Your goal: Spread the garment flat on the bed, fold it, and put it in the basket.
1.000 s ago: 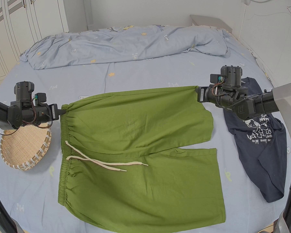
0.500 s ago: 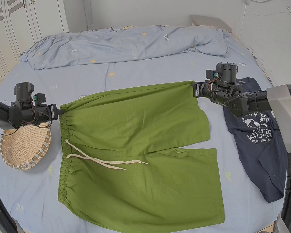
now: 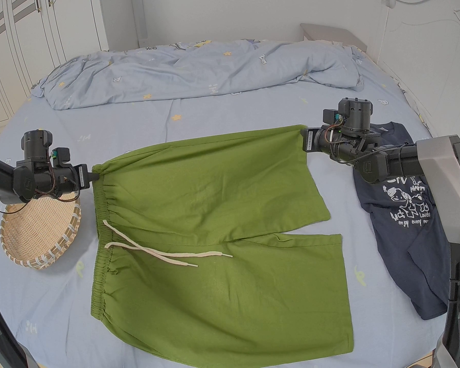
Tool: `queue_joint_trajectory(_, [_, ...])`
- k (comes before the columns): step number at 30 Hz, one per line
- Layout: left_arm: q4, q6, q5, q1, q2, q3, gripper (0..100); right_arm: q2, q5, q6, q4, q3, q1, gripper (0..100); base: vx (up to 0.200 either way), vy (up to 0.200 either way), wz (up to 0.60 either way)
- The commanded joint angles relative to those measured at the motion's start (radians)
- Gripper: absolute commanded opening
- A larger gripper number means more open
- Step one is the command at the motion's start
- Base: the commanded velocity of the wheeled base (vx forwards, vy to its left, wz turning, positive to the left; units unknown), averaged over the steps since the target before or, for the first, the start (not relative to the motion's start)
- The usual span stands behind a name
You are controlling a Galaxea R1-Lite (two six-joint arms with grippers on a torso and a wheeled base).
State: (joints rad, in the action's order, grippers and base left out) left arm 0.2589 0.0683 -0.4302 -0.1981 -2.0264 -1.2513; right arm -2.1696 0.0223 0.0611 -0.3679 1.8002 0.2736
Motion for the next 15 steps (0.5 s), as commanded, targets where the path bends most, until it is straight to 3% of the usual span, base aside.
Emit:
queue_joint_trajectory(1, [0.000,0.004,0.013,0.008,-0.006,-0.008,100,-0.004,0.007,0.000,0.000,0.001,0.002,100,0.000,0.000,0.00])
queue_joint_trajectory(15, [0.043,0.005,0.022,0.048,0.028,0.010,100,0.005,0.007,0.003,-0.005,-0.016,-0.002,100,0.000,0.000,0.00])
